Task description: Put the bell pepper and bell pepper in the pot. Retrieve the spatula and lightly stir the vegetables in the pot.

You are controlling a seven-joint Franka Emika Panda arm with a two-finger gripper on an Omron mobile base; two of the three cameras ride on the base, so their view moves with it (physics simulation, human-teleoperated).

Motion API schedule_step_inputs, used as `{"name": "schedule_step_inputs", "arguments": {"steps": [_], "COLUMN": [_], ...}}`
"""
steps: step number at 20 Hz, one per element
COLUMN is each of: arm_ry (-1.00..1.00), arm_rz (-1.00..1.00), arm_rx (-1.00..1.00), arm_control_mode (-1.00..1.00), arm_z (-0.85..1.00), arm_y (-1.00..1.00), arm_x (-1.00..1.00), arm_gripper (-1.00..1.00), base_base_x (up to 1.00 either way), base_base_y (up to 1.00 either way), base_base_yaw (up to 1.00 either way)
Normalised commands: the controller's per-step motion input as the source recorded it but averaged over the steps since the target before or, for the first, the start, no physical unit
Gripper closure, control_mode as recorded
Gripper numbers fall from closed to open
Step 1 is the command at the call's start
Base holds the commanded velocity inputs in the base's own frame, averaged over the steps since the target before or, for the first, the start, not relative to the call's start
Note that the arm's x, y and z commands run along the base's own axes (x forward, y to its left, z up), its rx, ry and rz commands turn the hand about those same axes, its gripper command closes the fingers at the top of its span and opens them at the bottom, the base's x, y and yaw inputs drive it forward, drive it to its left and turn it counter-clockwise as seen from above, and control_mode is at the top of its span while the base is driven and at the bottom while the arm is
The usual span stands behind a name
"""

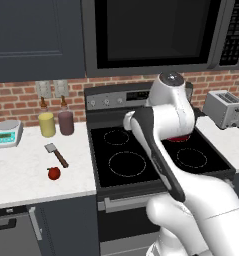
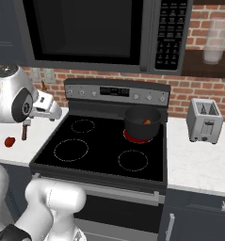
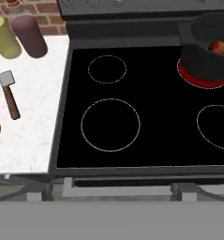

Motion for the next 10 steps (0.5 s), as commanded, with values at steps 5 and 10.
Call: {"name": "schedule_step_inputs", "arguments": {"steps": [5,10], "arm_ry": [0.11,0.16], "arm_rz": [0.03,0.05], "arm_rx": [-0.05,-0.03], "arm_control_mode": [-1.0,-1.0], "arm_z": [-0.05,-0.27], "arm_y": [1.0,0.96], "arm_x": [-0.41,-0.02], "arm_gripper": [-1.0,-1.0], "base_base_x": [0.0,0.0], "base_base_y": [0.0,0.0], "base_base_yaw": [0.0,0.0]}}
